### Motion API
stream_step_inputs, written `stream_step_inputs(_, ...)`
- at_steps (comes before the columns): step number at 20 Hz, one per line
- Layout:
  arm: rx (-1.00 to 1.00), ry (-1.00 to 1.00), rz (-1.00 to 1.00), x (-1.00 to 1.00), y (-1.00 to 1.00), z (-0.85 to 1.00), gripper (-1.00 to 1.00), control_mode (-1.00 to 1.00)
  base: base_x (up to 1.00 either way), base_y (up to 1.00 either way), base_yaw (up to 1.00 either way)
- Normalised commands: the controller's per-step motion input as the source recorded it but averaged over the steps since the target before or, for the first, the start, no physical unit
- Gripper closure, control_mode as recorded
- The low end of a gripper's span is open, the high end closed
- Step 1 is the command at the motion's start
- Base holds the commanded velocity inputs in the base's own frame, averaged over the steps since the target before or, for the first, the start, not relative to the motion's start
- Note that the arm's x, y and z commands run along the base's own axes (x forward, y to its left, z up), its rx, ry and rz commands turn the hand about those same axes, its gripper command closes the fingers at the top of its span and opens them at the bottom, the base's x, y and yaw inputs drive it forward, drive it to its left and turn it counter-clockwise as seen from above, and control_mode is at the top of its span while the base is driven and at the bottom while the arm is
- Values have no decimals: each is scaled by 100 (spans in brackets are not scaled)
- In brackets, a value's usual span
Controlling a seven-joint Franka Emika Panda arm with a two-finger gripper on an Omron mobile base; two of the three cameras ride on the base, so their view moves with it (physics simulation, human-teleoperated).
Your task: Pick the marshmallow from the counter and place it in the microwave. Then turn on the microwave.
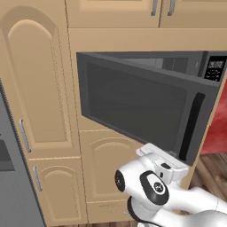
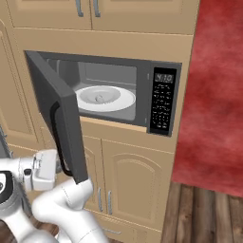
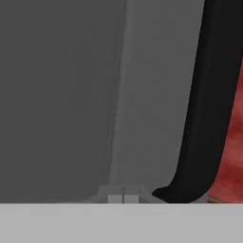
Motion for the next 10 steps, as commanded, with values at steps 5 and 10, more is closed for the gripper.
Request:
stream_step_inputs(5, -3, -4, 5, 30, 1, 12, 100, -100, 0, 0, 0)
stream_step_inputs(10, -2, -2, 6, 32, 0, 8, 100, -100, 0, 0, 0)
